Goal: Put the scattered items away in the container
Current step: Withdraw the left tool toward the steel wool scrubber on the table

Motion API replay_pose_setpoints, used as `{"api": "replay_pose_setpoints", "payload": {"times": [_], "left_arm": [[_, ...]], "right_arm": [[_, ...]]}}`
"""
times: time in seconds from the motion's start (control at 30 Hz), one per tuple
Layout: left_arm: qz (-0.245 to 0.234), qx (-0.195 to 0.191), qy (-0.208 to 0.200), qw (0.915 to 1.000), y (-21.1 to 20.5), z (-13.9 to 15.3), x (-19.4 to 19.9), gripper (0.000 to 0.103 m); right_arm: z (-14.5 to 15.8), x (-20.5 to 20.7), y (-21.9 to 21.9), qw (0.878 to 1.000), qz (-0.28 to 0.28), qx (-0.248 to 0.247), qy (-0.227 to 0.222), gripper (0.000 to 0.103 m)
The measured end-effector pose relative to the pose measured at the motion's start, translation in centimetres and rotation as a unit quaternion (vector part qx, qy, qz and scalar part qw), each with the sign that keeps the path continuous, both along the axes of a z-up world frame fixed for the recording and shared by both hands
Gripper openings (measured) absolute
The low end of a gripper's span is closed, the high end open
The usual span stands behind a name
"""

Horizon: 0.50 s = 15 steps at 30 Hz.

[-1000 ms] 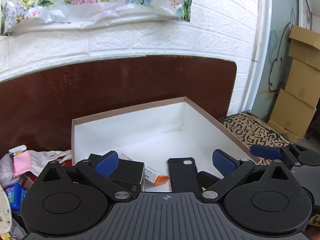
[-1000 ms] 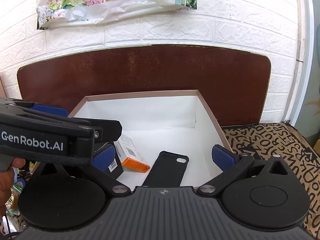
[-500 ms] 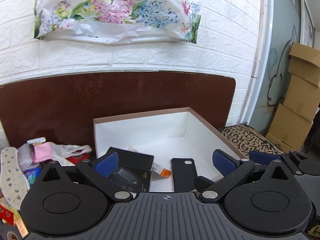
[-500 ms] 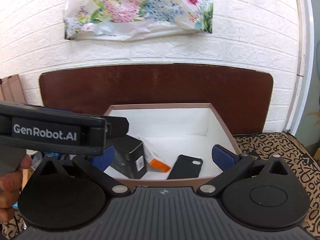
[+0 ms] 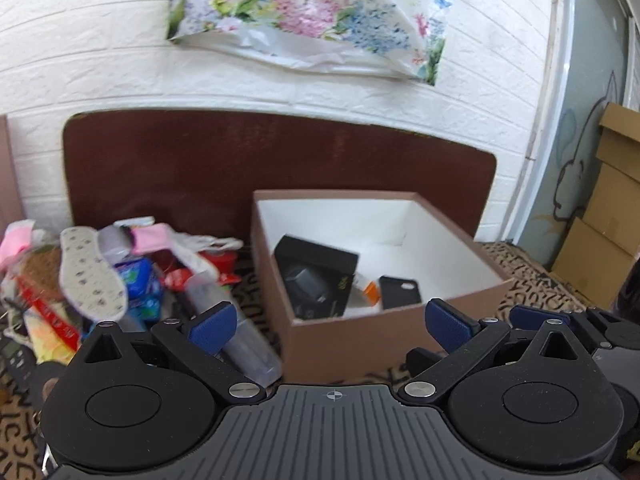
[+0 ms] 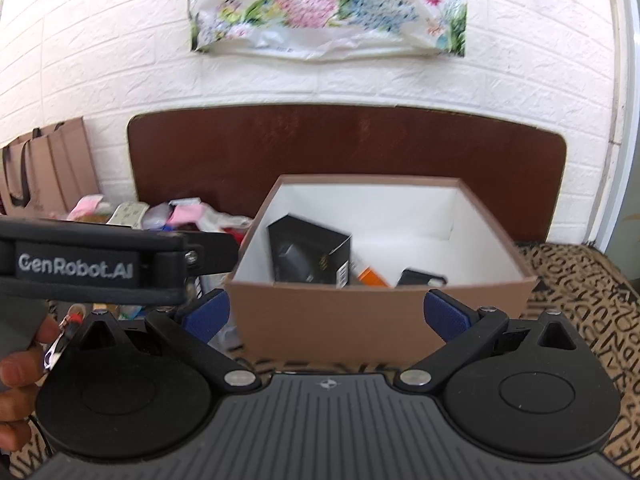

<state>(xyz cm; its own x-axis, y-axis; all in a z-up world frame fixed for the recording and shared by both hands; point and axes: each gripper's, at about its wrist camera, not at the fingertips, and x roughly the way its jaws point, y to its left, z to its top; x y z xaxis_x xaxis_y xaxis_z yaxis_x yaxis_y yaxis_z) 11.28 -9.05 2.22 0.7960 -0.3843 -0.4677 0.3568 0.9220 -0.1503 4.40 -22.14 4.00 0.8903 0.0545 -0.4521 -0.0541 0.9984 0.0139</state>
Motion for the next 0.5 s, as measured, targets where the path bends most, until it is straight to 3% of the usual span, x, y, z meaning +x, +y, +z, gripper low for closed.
{"api": "replay_pose_setpoints", "payload": {"times": [0.17, 0.5], "left_arm": [[0.008, -0.008, 0.034, 0.9994, 2.3, -1.7, -1.2, 0.103], [0.022, -0.004, 0.051, 0.9985, 5.4, -3.9, -3.3, 0.103]], "right_arm": [[-1.3, -0.5, 1.3, 1.0, 0.007, 0.008, 0.02, 0.103], [-3.5, -1.4, 3.0, 0.998, 0.014, 0.022, 0.058, 0.103]]}}
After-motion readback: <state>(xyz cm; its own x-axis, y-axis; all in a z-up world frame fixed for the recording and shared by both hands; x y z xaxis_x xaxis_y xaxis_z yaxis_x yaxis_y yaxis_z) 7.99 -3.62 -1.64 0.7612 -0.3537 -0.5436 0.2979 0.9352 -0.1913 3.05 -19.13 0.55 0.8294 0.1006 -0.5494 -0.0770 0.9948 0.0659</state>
